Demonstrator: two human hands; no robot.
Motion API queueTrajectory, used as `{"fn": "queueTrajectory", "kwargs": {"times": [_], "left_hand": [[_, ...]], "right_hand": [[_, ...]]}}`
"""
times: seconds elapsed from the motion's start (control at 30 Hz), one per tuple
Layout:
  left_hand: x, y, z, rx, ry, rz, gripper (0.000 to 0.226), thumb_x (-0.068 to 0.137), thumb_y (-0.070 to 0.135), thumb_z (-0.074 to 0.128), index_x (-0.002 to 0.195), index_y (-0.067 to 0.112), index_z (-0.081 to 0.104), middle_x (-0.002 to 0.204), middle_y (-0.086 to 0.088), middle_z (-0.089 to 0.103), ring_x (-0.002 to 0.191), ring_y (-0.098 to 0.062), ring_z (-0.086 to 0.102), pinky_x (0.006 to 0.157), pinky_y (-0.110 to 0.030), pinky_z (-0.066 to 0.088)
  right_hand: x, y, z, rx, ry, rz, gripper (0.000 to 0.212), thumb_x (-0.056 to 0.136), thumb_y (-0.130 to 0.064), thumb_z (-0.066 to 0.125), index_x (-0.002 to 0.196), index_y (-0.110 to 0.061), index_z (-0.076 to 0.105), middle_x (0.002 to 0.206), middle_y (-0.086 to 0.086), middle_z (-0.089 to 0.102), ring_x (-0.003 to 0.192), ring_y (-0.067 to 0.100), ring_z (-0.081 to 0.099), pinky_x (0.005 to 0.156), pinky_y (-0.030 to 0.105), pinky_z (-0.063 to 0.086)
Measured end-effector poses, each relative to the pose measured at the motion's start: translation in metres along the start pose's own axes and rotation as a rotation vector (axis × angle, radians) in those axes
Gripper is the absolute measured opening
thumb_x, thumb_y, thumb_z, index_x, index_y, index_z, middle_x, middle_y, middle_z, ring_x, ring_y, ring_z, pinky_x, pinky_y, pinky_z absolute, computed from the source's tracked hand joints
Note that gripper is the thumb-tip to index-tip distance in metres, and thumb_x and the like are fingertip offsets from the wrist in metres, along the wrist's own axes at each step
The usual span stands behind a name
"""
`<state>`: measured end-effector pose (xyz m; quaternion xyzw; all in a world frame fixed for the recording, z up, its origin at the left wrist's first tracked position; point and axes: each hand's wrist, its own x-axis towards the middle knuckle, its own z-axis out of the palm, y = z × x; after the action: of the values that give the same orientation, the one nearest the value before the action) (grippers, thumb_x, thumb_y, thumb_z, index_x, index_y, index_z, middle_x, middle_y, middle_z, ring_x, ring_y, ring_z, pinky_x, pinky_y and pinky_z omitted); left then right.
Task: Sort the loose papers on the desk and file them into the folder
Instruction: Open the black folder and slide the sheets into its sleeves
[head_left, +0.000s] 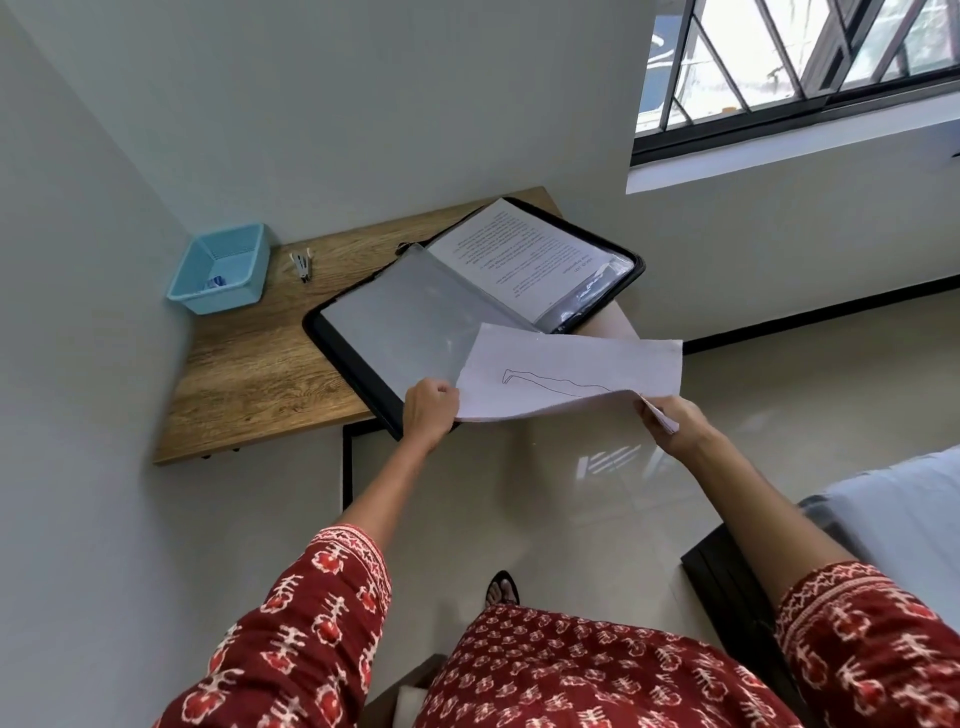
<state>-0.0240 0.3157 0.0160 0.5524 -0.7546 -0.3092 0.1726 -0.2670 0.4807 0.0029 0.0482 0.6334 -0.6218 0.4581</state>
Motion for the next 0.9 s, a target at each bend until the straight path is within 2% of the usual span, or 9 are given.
{"fn": "queueTrajectory", "kwargs": {"times": [0.07,0.1,0.23,0.33,0.43,0.6,0.73,0.8,0.9], "left_hand": [[-0.001,-0.001,0.002,-0.055,-0.002,-0.009,0.013,0.077,0.009,0.053,0.073,0.014,0.065,0.067,-0.004,0.05,0.067,-0.019,0.044,0.061,-0.026,0.032],[0.001,-0.004,0.003,-0.063,0.006,-0.003,0.016,0.076,0.003,0.055,0.08,0.008,0.069,0.071,-0.004,0.052,0.07,-0.019,0.046,0.063,-0.026,0.033],[0.003,-0.004,0.004,-0.031,0.021,0.0,0.02,0.076,-0.003,0.056,0.073,0.015,0.049,0.073,-0.004,0.049,0.071,-0.017,0.043,0.064,-0.024,0.03],[0.004,0.001,0.002,-0.028,0.024,-0.011,0.021,0.076,-0.005,0.054,0.072,0.015,0.05,0.072,-0.005,0.051,0.068,-0.017,0.044,0.062,-0.025,0.032],[0.007,0.005,0.001,-0.035,0.035,-0.02,0.023,0.073,-0.007,0.051,0.072,0.016,0.047,0.071,-0.004,0.047,0.067,-0.016,0.042,0.061,-0.026,0.031],[0.005,0.013,-0.004,-0.092,0.049,-0.05,0.016,0.076,-0.006,0.058,0.085,-0.001,0.071,0.073,-0.009,0.06,0.071,-0.025,0.06,0.066,-0.039,0.053],[0.003,0.012,-0.01,-0.074,0.055,-0.048,0.024,0.074,-0.006,0.057,0.082,0.012,0.072,0.069,-0.008,0.058,0.066,-0.025,0.058,0.063,-0.035,0.053],[0.002,0.01,-0.012,-0.03,0.083,-0.028,0.029,0.076,-0.007,0.053,0.074,0.017,0.069,0.068,-0.005,0.055,0.065,-0.02,0.053,0.062,-0.036,0.052],[0.001,0.012,-0.015,0.124,0.111,0.022,0.028,0.082,-0.004,0.051,0.082,0.015,0.072,0.069,-0.002,0.055,0.068,-0.017,0.05,0.061,-0.03,0.045]], "right_hand": [[0.003,0.007,-0.001,-0.163,0.017,-0.01,0.006,0.092,0.006,0.052,0.094,0.005,0.058,0.067,0.01,0.061,0.047,0.007,0.06,0.042,0.013,0.046],[0.008,0.009,-0.001,-0.28,0.06,-0.057,0.02,0.09,0.004,0.055,0.109,0.008,0.056,0.084,0.013,0.062,0.061,0.012,0.062,0.05,0.019,0.05],[0.012,0.01,0.004,-0.853,0.207,-0.354,0.085,0.082,-0.026,0.072,0.147,-0.008,0.021,0.139,0.019,0.044,0.124,0.035,0.044,0.098,0.039,0.039],[0.007,0.005,0.025,-1.224,0.244,-0.576,0.1,0.081,-0.052,0.066,0.151,-0.01,0.009,0.156,0.019,0.014,0.144,0.035,0.014,0.111,0.053,0.02],[-0.012,0.008,0.063,-1.39,0.139,-0.859,0.103,0.077,-0.063,0.062,0.15,-0.008,0.015,0.156,0.016,0.013,0.145,0.034,0.009,0.112,0.056,0.015],[-0.047,0.053,0.118,-1.664,-0.456,-1.123,0.095,0.084,-0.057,0.058,0.152,-0.011,0.009,0.159,0.008,0.013,0.147,0.023,0.01,0.115,0.047,0.006],[-0.044,0.065,0.133,-1.628,-0.411,-1.261,0.05,0.092,-0.005,0.041,0.142,-0.007,0.036,0.131,0.012,0.055,0.121,0.029,0.05,0.091,0.036,0.036],[-0.038,0.063,0.135,-1.665,-0.348,-1.257,0.044,0.091,-0.003,0.037,0.134,-0.011,0.043,0.12,0.006,0.061,0.108,0.028,0.057,0.073,0.034,0.036],[-0.033,0.062,0.139,-1.765,-0.281,-1.204,0.044,0.093,-0.004,0.035,0.136,-0.012,0.039,0.118,0.005,0.061,0.101,0.028,0.061,0.066,0.033,0.038]]}}
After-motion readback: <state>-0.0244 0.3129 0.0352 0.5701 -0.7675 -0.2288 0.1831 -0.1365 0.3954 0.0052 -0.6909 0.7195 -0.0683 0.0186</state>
